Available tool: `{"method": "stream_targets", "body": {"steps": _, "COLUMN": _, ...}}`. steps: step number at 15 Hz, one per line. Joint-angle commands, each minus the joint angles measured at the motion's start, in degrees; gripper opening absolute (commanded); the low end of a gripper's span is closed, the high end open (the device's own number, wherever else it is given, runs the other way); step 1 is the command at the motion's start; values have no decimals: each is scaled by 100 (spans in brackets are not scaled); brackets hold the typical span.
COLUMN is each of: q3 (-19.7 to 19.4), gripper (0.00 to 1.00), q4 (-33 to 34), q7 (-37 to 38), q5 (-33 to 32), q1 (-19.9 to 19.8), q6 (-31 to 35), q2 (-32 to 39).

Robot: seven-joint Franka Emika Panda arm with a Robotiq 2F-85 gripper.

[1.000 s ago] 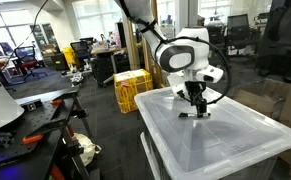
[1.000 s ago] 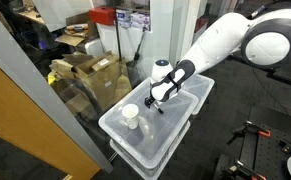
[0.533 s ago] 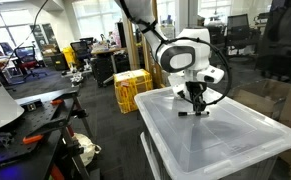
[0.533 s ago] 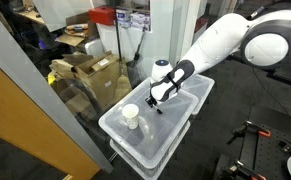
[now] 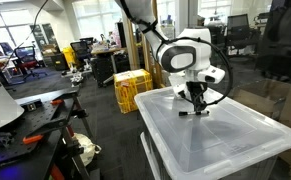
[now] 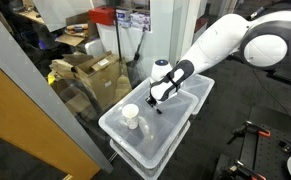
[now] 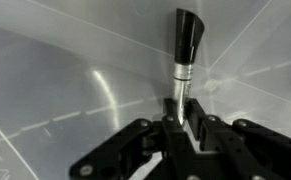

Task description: Put the black marker inside the white cup

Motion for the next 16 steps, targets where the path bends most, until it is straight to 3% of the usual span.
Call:
{"method": "stream_targets", "body": {"steps": 1, "q3": -256, "gripper": 5, "q4": 24, "q7": 62, "q5": 109, "q1": 245, "q6": -173, "q2": -84}}
{"method": "stream_targets", "body": {"steps": 16, "q3": -1691, "gripper": 5, "q4": -568, "q7": 790, "q5": -305, "q1": 1580, "q6": 91, "q2": -608}}
